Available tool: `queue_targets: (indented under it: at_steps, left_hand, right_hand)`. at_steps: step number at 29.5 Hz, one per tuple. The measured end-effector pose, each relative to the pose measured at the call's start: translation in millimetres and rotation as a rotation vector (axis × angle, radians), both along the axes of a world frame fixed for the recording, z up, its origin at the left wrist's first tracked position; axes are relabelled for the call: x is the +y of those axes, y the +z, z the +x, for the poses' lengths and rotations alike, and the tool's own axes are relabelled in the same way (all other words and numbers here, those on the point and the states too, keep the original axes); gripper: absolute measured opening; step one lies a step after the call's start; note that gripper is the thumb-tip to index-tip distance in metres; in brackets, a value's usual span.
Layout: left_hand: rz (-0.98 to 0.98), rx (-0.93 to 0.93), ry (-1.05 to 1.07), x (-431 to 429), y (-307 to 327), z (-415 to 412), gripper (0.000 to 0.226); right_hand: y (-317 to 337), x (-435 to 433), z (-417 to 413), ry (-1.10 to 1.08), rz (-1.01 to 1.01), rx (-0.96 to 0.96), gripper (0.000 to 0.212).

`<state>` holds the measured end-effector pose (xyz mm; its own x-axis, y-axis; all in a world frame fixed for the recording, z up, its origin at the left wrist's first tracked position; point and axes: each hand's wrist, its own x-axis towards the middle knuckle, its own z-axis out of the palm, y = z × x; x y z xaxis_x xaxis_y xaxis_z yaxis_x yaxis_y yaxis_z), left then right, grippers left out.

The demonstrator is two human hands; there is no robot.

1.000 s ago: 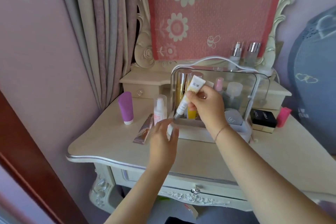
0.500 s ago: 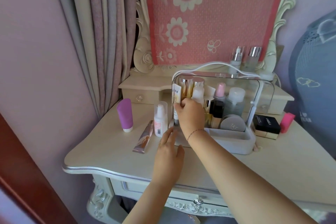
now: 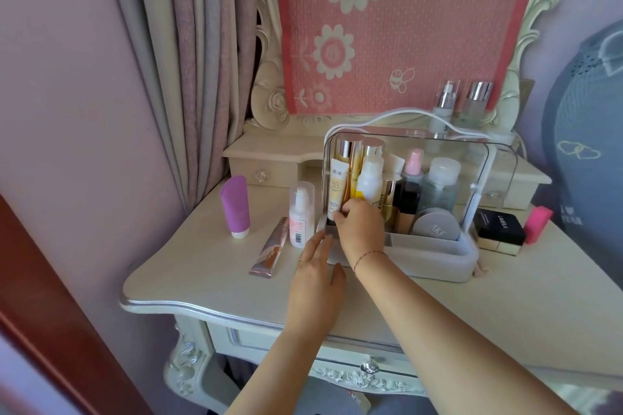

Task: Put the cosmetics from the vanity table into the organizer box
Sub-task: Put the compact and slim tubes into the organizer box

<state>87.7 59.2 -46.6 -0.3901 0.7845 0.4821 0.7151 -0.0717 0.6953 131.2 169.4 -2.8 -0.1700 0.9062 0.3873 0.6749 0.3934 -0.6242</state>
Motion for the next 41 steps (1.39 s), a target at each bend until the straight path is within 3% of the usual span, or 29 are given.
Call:
queue_targets:
  at_steps: [13, 16, 19, 23, 28, 35, 41]
  left_hand:
    - [0.022, 0.000, 0.030, 0.0, -0.5, -0.8, 0.047]
    - [0.099, -0.010, 0.135, -5.1, 4.7, -2.0, 0.040]
    - [0.116, 0.021, 0.371, -13.6, 5.7, -19.8, 0.039]
    - [-0.156, -0.013, 0.557, -22.7, 5.6, -53.1, 0.043]
    - [-0.294, 0.058, 0.543, -20.3, 11.1, -69.1, 0.021]
    - [-0.049, -0.243, 0.514, -44.5, 11.2, -71.6, 0.019]
    - [0.221, -0.316, 0.409, -73.3, 34.0, -61.3, 0.011]
  right_hand:
    - [-0.6, -0.5, 3.9, 0.001, -0.017, 0.033, 0.022]
    - [2.4, -10.5, 11.6, -0.012, 0.021, 0.048, 0.019]
    - [0.4, -31.7, 26.9, -0.031, 0.193, 0.090, 0.011]
    - [-17.8, -68.1, 42.8, 0.053, 0.347, 0.147, 0.005]
    - [-34.4, -85.8, 48.4, 0.114, 0.244, 0.192, 0.010]
    - [-31.6, -89.2, 49.1, 0.267, 0.110, 0.196, 0.013]
    - [-16.5, -96.9, 27.9, 0.600, 0.069, 0.101, 0.046]
